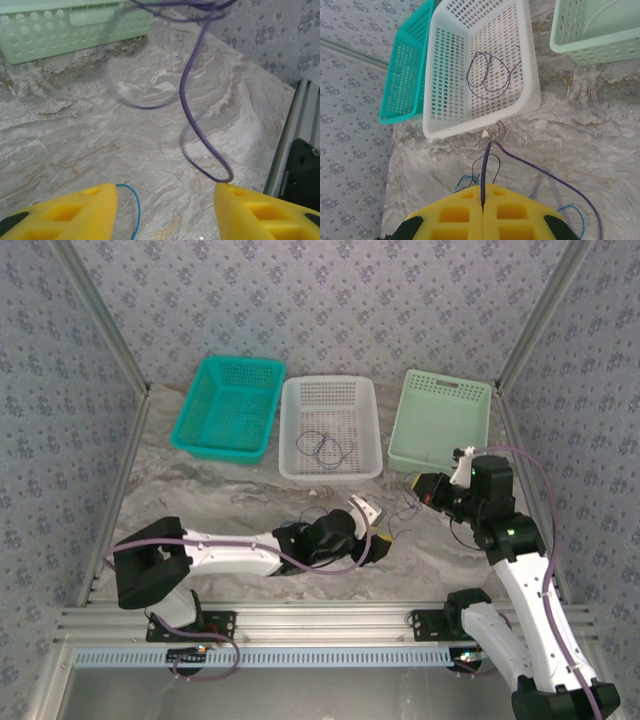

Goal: Untangle the cables

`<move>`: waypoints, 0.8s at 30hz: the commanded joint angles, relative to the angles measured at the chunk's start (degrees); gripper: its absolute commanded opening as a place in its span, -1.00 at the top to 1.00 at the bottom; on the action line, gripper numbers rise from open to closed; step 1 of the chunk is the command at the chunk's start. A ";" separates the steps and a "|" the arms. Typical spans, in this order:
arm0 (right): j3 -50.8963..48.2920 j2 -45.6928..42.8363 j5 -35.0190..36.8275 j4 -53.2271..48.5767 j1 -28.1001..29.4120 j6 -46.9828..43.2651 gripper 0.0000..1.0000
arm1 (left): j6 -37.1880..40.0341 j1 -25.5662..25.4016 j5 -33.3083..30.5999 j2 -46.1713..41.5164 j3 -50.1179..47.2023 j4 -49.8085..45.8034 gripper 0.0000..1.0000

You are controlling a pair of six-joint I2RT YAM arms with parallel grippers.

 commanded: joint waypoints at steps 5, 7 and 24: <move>0.15 0.58 1.14 3.19 2.31 0.77 1.00 | 1.68 -1.06 -5.27 -3.67 -0.86 3.52 -0.18; 0.51 0.78 1.33 2.71 2.67 -0.11 1.00 | 2.19 -1.06 -7.29 -5.44 -2.20 3.58 -0.21; 2.01 2.39 1.08 2.39 3.76 -1.49 1.00 | -1.98 8.31 5.10 -15.04 -11.09 7.24 -0.54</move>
